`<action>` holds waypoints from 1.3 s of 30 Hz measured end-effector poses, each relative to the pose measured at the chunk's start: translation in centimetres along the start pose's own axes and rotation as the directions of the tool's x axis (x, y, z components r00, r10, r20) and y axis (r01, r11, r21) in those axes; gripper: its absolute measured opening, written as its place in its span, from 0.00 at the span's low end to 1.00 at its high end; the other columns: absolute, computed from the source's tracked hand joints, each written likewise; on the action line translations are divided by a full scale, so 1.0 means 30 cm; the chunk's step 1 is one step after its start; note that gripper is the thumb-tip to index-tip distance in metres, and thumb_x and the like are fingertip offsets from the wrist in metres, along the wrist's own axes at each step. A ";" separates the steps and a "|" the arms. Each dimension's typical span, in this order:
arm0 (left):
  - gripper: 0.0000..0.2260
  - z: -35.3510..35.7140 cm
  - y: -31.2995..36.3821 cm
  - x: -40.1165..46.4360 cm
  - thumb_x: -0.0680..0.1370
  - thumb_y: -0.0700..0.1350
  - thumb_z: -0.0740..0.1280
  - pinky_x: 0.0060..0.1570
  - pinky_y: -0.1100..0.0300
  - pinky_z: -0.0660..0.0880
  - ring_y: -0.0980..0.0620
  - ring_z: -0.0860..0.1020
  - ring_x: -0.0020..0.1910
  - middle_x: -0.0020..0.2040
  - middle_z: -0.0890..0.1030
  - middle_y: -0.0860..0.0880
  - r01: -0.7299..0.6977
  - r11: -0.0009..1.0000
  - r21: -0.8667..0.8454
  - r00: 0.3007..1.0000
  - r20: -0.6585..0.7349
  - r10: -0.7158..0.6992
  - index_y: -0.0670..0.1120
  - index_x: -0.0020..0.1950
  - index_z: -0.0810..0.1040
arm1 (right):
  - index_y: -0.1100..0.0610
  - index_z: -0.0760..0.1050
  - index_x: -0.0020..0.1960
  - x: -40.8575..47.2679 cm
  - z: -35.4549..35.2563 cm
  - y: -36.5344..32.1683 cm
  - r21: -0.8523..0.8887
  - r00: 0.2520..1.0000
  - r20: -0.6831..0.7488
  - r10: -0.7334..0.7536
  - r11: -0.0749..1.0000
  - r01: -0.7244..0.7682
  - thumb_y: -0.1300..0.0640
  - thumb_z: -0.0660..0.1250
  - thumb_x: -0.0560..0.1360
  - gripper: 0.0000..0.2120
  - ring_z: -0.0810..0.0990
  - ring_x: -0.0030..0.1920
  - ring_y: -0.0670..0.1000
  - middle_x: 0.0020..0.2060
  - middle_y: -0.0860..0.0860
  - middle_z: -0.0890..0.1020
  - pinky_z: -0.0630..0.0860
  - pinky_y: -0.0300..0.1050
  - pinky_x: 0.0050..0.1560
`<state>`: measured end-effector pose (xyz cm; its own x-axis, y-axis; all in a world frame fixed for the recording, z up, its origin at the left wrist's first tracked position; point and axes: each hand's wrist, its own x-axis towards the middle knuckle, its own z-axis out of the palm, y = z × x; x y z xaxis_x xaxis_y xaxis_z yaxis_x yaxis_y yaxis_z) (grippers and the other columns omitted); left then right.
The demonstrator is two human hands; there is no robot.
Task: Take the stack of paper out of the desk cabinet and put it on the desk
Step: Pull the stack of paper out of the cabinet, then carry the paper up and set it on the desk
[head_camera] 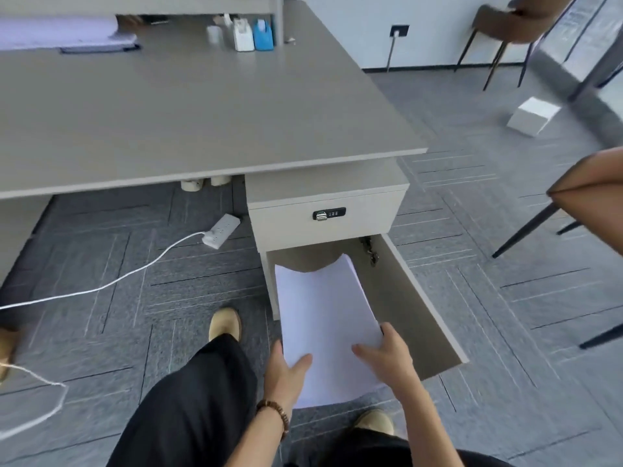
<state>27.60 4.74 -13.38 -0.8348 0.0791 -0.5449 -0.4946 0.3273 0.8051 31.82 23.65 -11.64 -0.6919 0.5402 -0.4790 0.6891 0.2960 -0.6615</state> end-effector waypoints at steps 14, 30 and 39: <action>0.17 -0.390 0.416 -0.537 0.75 0.38 0.72 0.49 0.59 0.79 0.56 0.84 0.51 0.53 0.86 0.55 -0.475 0.840 -0.262 0.860 0.063 0.507 0.52 0.60 0.79 | 0.60 0.77 0.50 -0.641 -0.324 -0.319 0.345 0.945 -0.194 -0.263 0.884 0.317 0.48 0.72 0.71 0.17 0.80 0.38 0.53 0.41 0.53 0.83 0.73 0.45 0.39; 0.17 -0.820 0.799 -0.452 0.74 0.38 0.74 0.50 0.56 0.79 0.55 0.85 0.51 0.53 0.86 0.55 -0.646 0.672 -0.363 0.734 -0.056 0.676 0.51 0.60 0.79 | 0.60 0.79 0.57 -0.635 -0.323 -1.067 0.497 0.876 -0.174 -0.450 0.728 0.472 0.57 0.71 0.76 0.12 0.88 0.39 0.53 0.46 0.54 0.88 0.84 0.45 0.36; 0.17 -1.098 0.806 -0.281 0.77 0.38 0.71 0.48 0.59 0.80 0.54 0.85 0.52 0.57 0.85 0.50 -0.536 0.736 -0.414 0.799 0.034 0.601 0.47 0.64 0.75 | 0.64 0.77 0.52 -0.536 -0.056 -1.271 0.479 0.810 -0.172 -0.560 0.671 0.566 0.60 0.71 0.76 0.09 0.86 0.42 0.59 0.49 0.63 0.86 0.83 0.61 0.48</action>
<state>14.69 -19.03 18.38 -0.9556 0.2919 0.0407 -0.0167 -0.1916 0.9813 17.03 5.01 22.26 -0.9094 0.4077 0.0817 -0.0322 0.1269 -0.9914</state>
